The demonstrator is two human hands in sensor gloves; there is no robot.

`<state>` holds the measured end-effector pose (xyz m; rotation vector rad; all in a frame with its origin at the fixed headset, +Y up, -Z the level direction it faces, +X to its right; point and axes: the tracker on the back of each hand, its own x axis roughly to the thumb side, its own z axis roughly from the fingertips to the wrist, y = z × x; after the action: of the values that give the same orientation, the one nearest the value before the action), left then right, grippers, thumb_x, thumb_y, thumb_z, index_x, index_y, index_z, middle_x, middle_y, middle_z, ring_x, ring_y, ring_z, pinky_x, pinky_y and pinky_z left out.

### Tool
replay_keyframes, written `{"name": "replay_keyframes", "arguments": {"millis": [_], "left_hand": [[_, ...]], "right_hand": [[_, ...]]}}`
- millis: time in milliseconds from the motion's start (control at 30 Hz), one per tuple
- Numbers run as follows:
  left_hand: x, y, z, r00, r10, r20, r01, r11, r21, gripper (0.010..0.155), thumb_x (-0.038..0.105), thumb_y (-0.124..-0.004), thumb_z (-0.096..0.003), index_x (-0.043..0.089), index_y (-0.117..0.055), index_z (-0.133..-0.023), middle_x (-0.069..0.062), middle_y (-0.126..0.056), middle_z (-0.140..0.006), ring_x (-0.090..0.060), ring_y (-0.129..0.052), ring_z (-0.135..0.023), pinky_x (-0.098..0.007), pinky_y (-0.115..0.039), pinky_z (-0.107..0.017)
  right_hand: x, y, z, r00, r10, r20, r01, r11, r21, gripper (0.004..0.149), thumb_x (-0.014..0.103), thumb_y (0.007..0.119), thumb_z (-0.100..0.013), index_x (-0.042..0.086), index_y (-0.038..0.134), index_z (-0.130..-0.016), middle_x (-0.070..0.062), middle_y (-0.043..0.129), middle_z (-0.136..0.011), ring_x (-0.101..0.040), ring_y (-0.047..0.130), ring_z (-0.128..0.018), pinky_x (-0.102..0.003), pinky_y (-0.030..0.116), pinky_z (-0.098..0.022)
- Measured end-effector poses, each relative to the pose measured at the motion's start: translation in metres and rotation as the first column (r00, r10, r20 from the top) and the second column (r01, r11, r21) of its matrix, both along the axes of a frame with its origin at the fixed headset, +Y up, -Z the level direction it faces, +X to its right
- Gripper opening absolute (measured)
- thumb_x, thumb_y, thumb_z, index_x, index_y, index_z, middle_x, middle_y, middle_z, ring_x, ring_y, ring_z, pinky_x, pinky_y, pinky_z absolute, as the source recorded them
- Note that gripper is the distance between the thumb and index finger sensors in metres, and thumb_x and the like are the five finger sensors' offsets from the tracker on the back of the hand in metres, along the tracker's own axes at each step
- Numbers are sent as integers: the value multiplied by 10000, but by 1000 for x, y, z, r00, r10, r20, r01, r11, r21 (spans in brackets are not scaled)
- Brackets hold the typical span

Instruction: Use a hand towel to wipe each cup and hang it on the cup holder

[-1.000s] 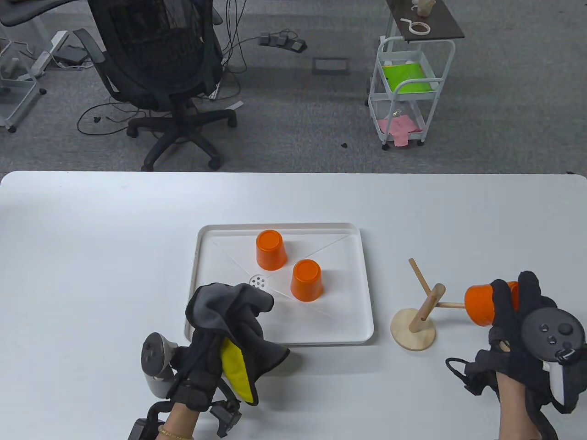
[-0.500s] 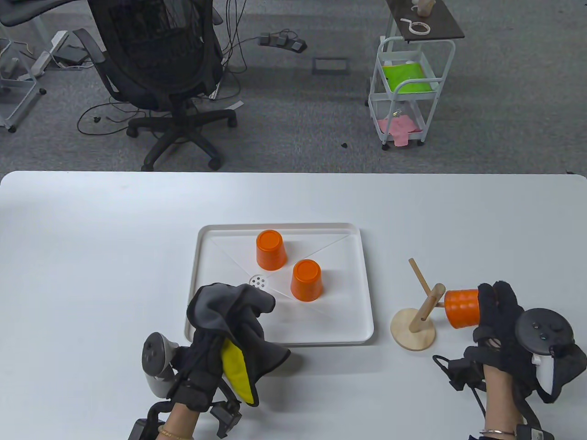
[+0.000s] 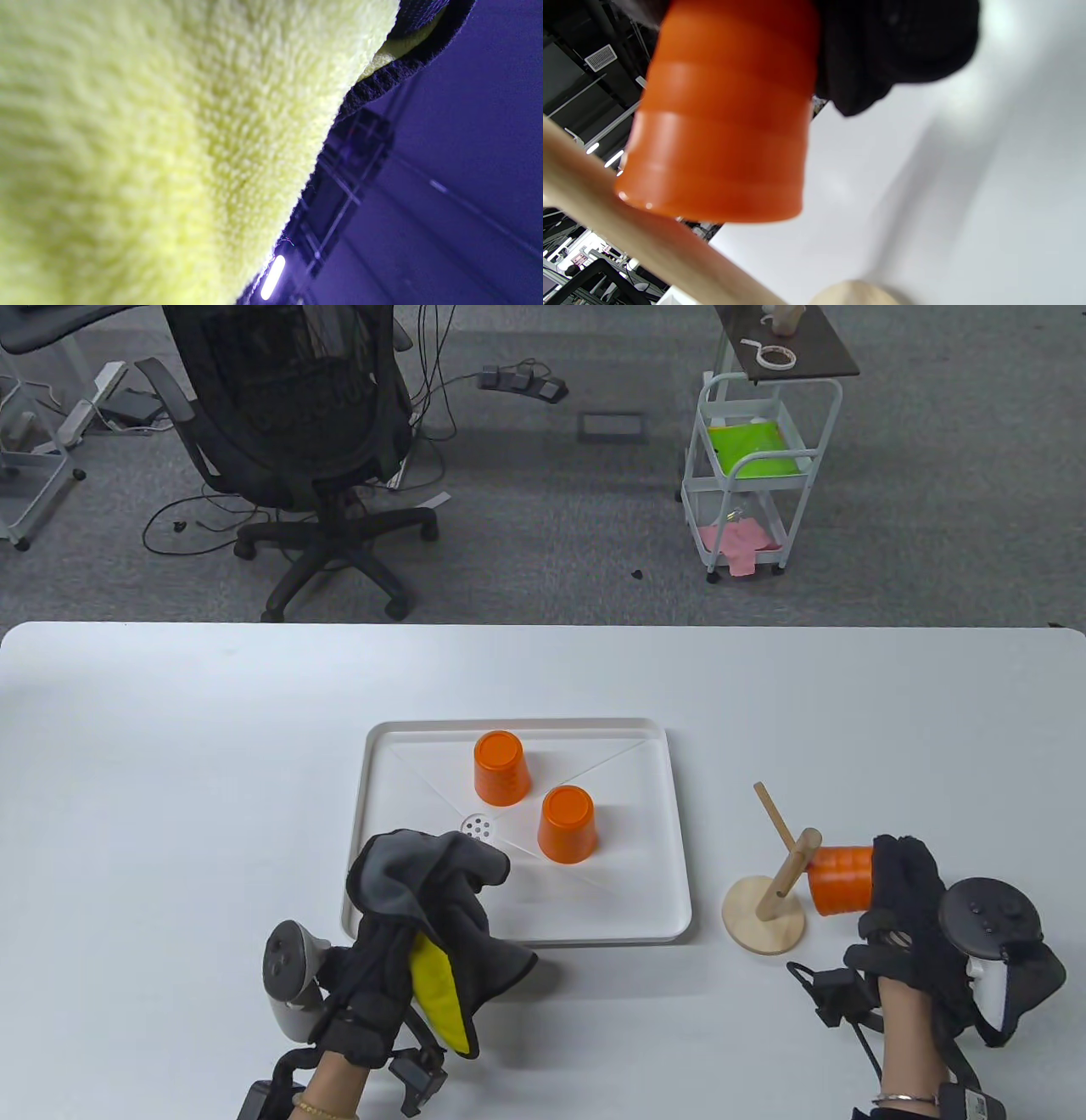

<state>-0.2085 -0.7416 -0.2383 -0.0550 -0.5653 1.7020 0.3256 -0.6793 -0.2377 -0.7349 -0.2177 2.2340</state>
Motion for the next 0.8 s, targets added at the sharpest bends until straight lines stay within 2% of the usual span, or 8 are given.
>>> {"name": "replay_keyframes", "arguments": {"millis": [133,200,300,400,500,600,700,800], "left_hand": [[0,0,0,1000,0,0,0,1000,0,655,681,-482,-646,458,-190,-1189,-25,-277,-1290,-340,-402,-1165,-450,-684,-729],[0,0,0,1000,1,-1,-1,1000,-1,654,681,-481,-646,459,-191,-1188,-23,-275,-1291,-341,-402,-1165,-450,-684,-729],[0,0,0,1000,2,-2,-2,1000,0,655,682,-480,-646,458,-188,-1189,-23,-274,-1291,-341,-400,-1165,-450,-682,-731],[-1,0,0,1000,2,-4,-2,1000,1,653,681,-482,-647,460,-190,-1188,-22,-273,-1291,-340,-401,-1166,-450,-681,-732],[-1,0,0,1000,8,-9,-8,1000,-1,655,681,-481,-646,459,-187,-1188,-22,-271,-1291,-340,-397,-1166,-451,-679,-734],[-2,1,0,1000,15,-16,-15,1000,-2,654,681,-480,-646,462,-184,-1187,-20,-267,-1292,-336,-395,-1168,-452,-676,-736],[-2,1,0,1000,18,-19,-18,1000,-3,655,680,-479,-647,461,-181,-1187,-21,-263,-1292,-337,-393,-1168,-451,-672,-739],[-3,1,0,1000,21,-21,-21,1000,0,653,680,-478,-648,464,-179,-1186,-19,-261,-1292,-337,-392,-1167,-452,-672,-739]], "right_hand": [[1,1,2,1000,10,0,-10,1000,-4,710,618,514,-577,169,607,-1119,-259,761,-962,-433,900,-643,-408,858,-385],[1,7,6,994,97,42,-97,995,-16,722,622,508,-576,167,573,-1133,-259,716,-1004,-485,848,-713,-460,829,-454],[-5,30,13,960,274,63,-276,961,16,739,640,479,-579,188,471,-1163,-260,592,-1079,-515,743,-823,-499,767,-553],[-19,58,20,938,344,46,-347,930,121,740,641,470,-584,200,415,-1177,-266,497,-1116,-532,655,-883,-526,706,-614],[-50,94,28,910,415,-13,-395,876,276,734,637,474,-589,212,398,-1182,-265,467,-1130,-533,624,-905,-538,680,-637],[-98,124,36,862,495,-111,-408,806,428,722,629,493,-594,220,411,-1183,-257,470,-1139,-533,621,-916,-552,668,-648],[-147,137,35,802,563,-199,-412,763,498,711,616,525,-595,206,477,-1173,-257,531,-1128,-535,661,-899,-560,690,-630],[-194,136,21,736,592,-329,-389,767,511,700,605,551,-594,211,501,-1170,-258,547,-1130,-545,660,-905,-576,685,-632]]}}
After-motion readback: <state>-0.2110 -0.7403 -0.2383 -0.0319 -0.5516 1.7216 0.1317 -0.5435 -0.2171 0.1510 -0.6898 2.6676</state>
